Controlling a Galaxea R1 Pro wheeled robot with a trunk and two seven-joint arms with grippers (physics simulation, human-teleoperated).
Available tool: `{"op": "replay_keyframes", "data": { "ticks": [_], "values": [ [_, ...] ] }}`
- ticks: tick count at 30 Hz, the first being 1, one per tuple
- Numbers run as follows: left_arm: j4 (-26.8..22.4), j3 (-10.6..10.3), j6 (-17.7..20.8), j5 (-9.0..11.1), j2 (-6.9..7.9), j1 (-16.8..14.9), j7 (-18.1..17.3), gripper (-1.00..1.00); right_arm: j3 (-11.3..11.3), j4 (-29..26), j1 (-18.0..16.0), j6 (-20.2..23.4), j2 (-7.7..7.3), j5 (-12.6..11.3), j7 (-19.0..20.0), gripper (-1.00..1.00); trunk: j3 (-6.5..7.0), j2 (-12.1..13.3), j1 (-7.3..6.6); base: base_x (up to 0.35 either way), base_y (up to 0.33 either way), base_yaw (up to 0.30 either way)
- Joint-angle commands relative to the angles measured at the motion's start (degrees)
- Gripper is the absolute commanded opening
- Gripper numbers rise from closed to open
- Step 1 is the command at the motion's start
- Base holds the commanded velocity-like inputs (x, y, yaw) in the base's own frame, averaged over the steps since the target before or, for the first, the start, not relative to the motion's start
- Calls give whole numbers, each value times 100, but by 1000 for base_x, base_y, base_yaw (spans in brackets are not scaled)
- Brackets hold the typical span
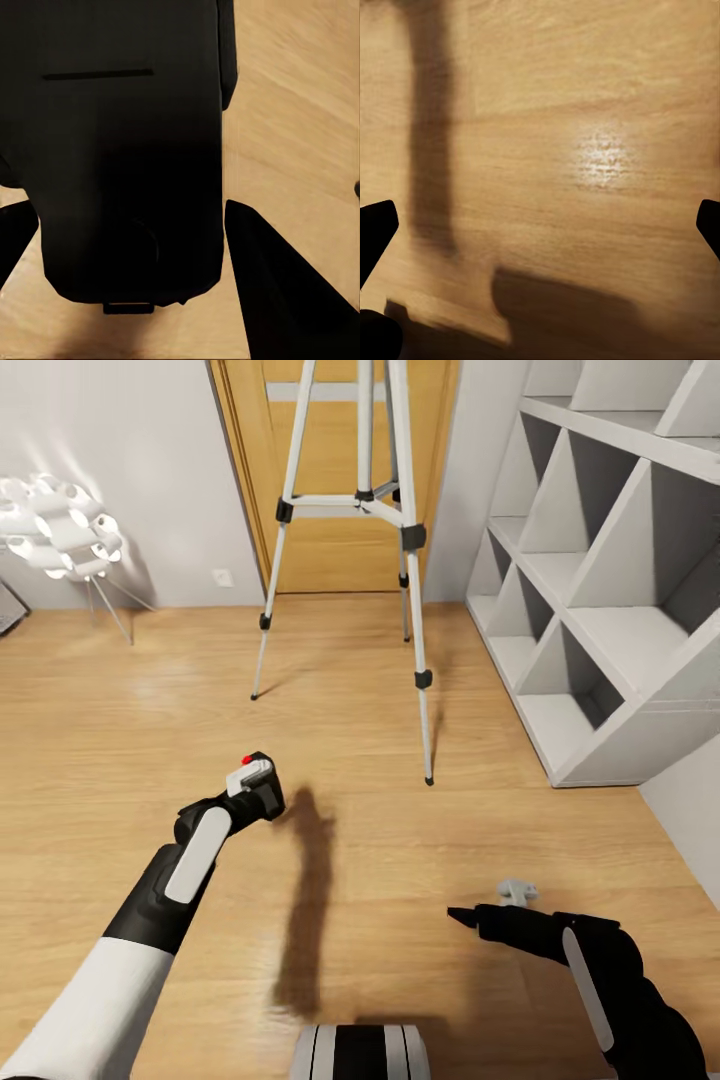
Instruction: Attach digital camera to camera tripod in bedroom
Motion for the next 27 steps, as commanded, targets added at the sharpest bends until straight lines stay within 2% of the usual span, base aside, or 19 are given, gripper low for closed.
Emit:
{"op": "replay_keyframes", "data": {
  "ticks": [1,4,5,6,7,10,11,13,14,19,27],
  "values": [
    [7,-14,59,115,51,5,46,-100,-6,0,-3,40,-1,-31,0,100,19,0,-3,0,0,0],
    [46,-14,177,422,200,78,35,-100,-7,13,-3,40,-2,-34,6,100,85,4,-11,0,0,0],
    [55,-14,201,679,305,187,-114,-100,-6,15,-3,40,-3,-34,13,100,108,5,-14,0,0,0],
    [61,-14,208,816,365,244,-245,-100,-6,15,-3,42,-3,-34,17,100,130,7,-16,0,0,0],
    [76,-14,216,1037,498,331,-611,-100,-6,14,-3,45,-3,-34,23,100,152,8,-19,0,0,0],
    [106,-14,220,1232,664,405,-1163,-100,-6,9,-3,47,-5,-34,30,100,218,12,-27,0,0,0],
    [152,-14,214,1290,752,434,-1559,-100,-6,3,-3,54,-7,-33,35,100,240,13,-29,0,0,0],
    [217,-14,203,1318,810,452,-1939,-100,-6,-10,-3,70,-6,-31,38,100,285,16,-34,0,0,0],
    [314,-14,181,1332,847,463,-2274,-100,-6,-31,-3,89,-5,-29,39,100,307,17,-37,0,0,0],
    [739,-14,-11,1337,897,478,-2883,-100,-4,-75,-3,132,-4,-28,42,100,418,24,-50,0,0,0],
    [960,-16,-304,1355,984,483,-3232,-100,3,-98,-3,152,14,-27,43,100,595,35,-70,0,0,0]
  ]
}}
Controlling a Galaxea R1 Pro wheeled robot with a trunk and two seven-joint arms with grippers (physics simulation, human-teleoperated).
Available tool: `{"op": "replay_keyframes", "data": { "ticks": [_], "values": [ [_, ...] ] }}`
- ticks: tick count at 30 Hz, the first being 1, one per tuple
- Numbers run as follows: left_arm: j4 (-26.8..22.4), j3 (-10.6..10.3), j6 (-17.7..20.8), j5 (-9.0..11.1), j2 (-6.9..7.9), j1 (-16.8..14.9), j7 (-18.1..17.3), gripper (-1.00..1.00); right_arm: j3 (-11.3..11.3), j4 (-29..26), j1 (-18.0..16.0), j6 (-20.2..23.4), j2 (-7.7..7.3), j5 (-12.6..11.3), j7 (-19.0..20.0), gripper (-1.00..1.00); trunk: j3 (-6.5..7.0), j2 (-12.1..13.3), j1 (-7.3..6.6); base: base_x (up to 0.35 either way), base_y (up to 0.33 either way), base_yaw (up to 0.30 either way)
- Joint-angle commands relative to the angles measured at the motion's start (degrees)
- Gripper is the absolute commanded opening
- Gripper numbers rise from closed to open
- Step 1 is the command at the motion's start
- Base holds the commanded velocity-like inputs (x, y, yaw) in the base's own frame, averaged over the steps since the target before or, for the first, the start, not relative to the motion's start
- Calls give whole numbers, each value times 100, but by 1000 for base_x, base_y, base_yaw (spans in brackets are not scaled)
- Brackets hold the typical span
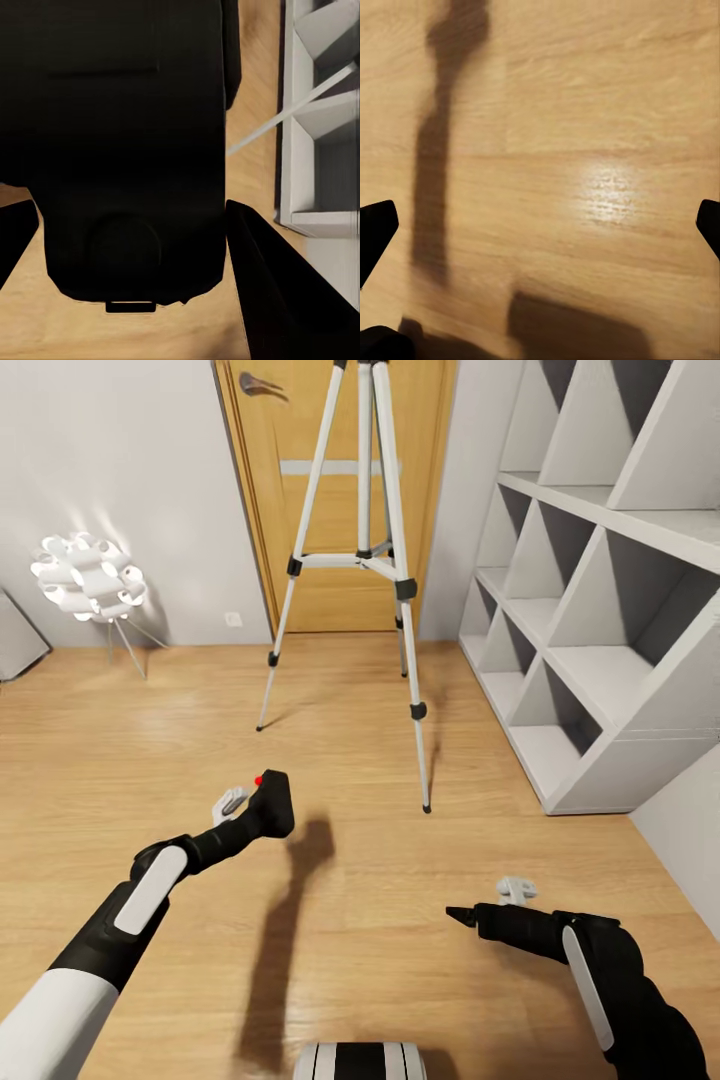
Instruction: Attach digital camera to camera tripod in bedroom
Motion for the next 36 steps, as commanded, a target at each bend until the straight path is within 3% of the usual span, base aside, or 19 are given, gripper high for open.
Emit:
{"op": "replay_keyframes", "data": {
  "ticks": [1,18,22,36],
  "values": [
    [0,-5,5,-11,7,-2,-42,-100,-6,-3,-3,40,4,-29,-2,100,19,0,-3,0,0,0],
    [-42,-13,-27,-8,7,-2,-152,-100,5,-6,-3,42,14,-36,-2,100,395,23,-47,0,0,0],
    [-36,-13,-35,-8,3,-2,-151,-100,351,-6,-3,42,36,-36,-6,100,484,28,-57,0,0,0],
    [-25,-13,-44,-8,-3,-2,-133,-100,474,-5,-3,42,40,-45,-7,100,794,47,-94,0,0,0]
  ]
}}
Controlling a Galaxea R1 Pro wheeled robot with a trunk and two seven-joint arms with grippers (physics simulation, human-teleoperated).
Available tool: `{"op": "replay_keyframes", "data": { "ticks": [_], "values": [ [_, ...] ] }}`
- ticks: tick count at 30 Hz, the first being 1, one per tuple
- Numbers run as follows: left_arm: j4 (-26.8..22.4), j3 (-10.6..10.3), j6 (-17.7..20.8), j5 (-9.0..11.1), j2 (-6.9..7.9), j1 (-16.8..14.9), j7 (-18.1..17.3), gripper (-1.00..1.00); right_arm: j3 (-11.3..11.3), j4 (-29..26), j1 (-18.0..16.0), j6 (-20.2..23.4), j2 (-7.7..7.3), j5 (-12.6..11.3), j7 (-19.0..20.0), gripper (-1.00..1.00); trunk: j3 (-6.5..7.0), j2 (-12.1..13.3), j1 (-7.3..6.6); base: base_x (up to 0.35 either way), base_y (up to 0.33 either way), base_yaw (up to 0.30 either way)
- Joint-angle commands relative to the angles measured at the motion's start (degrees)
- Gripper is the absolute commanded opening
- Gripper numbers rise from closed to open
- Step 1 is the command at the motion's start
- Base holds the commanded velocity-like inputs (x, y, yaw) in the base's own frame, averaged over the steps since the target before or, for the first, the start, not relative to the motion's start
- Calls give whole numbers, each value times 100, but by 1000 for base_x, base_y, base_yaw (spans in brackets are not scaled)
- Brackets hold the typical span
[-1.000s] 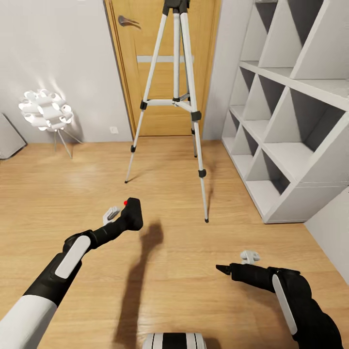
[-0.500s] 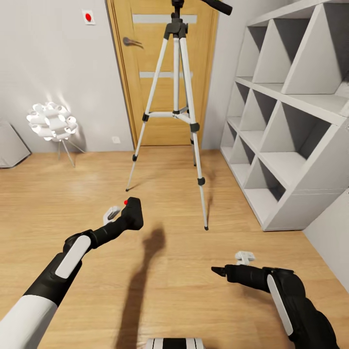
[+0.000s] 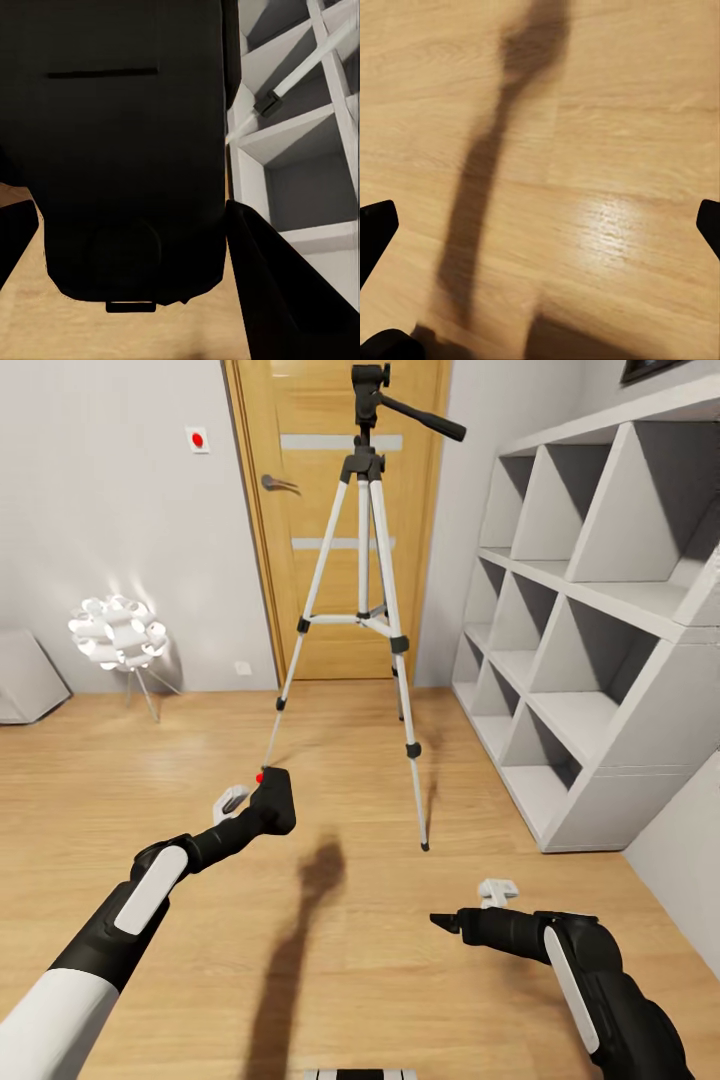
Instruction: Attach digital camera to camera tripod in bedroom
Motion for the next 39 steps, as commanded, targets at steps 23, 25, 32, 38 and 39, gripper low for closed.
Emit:
{"op": "replay_keyframes", "data": {
  "ticks": [23,25,32,38,39],
  "values": [
    [36,-6,12,-16,-8,-3,42,-100,-10,-3,-3,31,-4,-31,0,100,505,29,-60,0,0,0],
    [39,-6,12,-16,-8,-3,44,-100,-11,-2,-3,31,-4,-33,-2,100,550,32,-65,0,0,0],
    [52,-6,12,-24,-14,-3,47,-100,-11,3,-3,31,-4,-32,-3,100,705,41,-83,0,0,0],
    [53,-6,12,-25,-17,-3,51,-100,-11,2,-3,31,-4,-31,-1,100,838,49,-99,0,0,0],
    [53,-6,12,-25,-17,-3,52,-100,-11,3,-3,31,-4,-31,0,100,860,51,-101,0,0,0]
  ]
}}
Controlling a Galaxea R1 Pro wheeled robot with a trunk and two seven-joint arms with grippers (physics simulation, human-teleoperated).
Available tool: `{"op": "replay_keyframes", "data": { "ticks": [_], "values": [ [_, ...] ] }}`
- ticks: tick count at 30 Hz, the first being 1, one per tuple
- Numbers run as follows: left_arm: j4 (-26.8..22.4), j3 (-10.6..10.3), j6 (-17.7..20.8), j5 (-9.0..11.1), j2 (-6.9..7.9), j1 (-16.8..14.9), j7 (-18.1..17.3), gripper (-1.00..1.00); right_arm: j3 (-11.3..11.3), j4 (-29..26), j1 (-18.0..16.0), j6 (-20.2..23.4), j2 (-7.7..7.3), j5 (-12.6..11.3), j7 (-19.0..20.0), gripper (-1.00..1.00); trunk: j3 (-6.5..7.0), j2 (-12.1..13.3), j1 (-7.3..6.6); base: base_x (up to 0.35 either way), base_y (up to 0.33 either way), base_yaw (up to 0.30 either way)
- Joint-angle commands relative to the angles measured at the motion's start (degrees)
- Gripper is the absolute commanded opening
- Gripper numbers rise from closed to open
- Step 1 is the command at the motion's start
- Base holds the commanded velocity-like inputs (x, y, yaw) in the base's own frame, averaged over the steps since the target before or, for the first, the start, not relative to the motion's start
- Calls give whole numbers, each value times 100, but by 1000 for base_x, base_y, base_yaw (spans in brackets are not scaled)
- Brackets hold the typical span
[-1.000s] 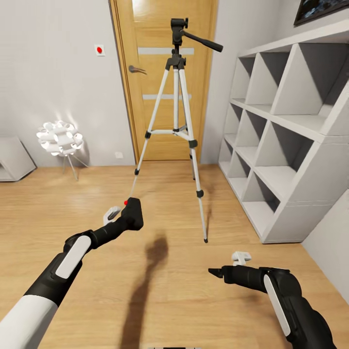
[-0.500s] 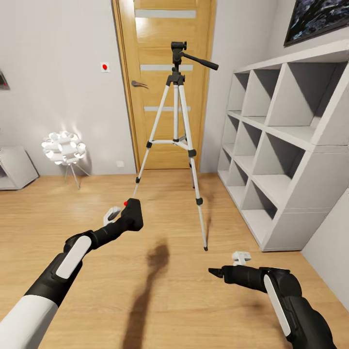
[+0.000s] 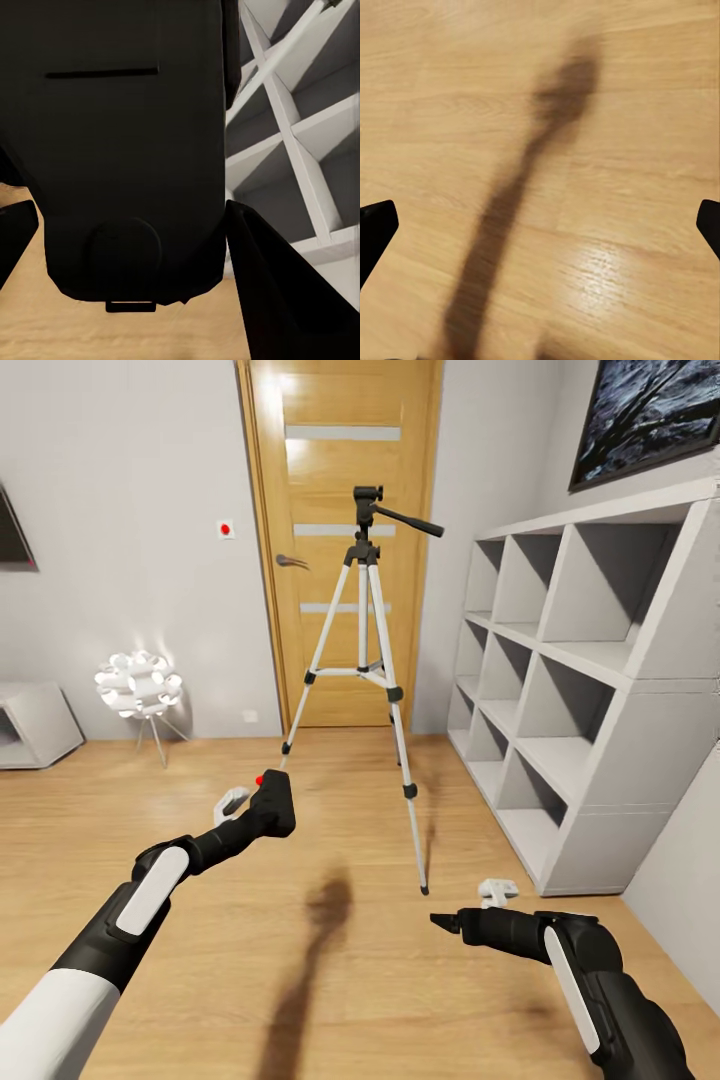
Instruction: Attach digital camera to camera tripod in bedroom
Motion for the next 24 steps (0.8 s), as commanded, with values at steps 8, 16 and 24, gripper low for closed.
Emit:
{"op": "replay_keyframes", "data": {
  "ticks": [8,16,24],
  "values": [
    [6,-6,13,-8,4,-3,-13,-100,-2,-1,-3,40,0,-32,-4,100,172,9,-22,0,0,0],
    [14,-6,13,-8,4,-3,-18,-100,1,-1,-3,40,0,-37,-4,100,350,20,-42,0,0,0],
    [23,-6,13,-15,-6,-3,-19,-100,3,-1,-3,40,0,-40,-5,100,510,185,-140,0,0,0]
  ]
}}
